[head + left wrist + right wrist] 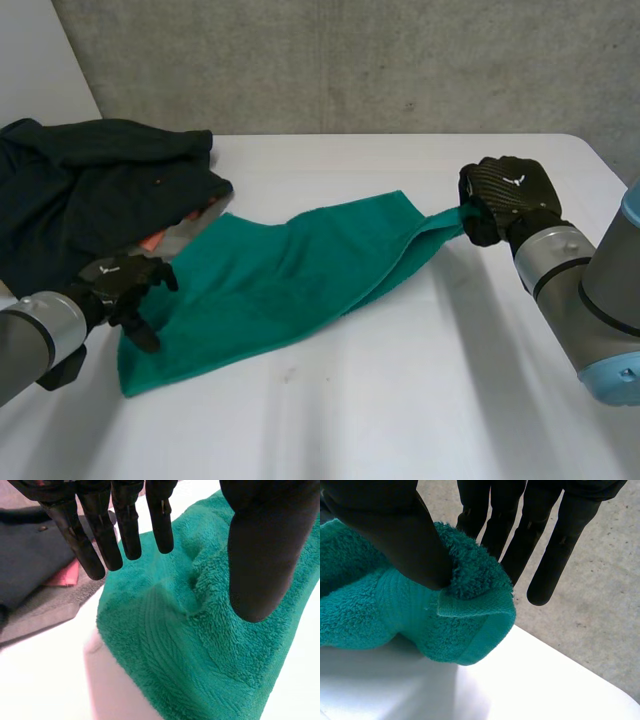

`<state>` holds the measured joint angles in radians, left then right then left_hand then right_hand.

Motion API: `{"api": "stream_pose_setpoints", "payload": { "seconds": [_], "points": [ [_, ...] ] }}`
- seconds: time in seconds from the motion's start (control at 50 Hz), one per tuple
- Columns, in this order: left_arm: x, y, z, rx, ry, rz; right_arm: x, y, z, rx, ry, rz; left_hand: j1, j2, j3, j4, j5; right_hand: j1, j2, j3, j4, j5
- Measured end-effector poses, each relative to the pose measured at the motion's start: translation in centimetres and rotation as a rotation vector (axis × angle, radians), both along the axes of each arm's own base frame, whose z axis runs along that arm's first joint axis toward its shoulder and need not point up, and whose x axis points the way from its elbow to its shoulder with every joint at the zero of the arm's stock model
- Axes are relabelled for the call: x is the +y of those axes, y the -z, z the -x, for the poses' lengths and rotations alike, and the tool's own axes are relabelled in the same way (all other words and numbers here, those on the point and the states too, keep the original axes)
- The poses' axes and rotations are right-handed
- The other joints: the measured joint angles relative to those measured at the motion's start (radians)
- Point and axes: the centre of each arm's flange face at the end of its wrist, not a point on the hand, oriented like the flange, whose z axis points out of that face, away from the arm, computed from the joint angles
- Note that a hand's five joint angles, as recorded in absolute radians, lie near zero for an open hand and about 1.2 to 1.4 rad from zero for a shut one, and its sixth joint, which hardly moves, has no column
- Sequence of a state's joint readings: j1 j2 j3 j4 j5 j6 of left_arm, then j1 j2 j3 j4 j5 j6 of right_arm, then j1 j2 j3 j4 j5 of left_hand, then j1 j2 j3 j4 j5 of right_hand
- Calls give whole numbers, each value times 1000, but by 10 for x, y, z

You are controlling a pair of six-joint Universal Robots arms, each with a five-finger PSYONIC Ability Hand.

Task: Fold the laundry.

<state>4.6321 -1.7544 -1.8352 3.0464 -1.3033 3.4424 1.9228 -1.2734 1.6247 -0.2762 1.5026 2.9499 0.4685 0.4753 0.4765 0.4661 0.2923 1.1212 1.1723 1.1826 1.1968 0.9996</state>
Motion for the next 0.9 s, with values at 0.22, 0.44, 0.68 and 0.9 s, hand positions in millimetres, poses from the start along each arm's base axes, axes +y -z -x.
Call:
{"api": "stream_pose_setpoints", "payload": {
  "seconds": [0.22, 0.44, 0.68, 0.9],
  "points": [
    [8, -1, -2, -23, -6, 6, -4, 0, 1, -25, 23, 0, 0, -5, -5, -4, -6, 0, 0, 0, 0, 0],
    [2, 17, 0, -106, 40, 28, -5, -1, 2, -30, 27, -1, 5, -1, 0, 8, 9, 0, 0, 0, 0, 0],
    [-21, 38, 18, -208, 122, 75, 1, -13, 11, -26, 41, 13, 674, 711, 703, 726, 693, 0, 0, 0, 0, 0],
    [6, -86, 20, -109, 77, 334, 12, -96, 41, 8, 73, 197, 674, 713, 706, 729, 693, 0, 0, 0, 0, 0]
  ]
}}
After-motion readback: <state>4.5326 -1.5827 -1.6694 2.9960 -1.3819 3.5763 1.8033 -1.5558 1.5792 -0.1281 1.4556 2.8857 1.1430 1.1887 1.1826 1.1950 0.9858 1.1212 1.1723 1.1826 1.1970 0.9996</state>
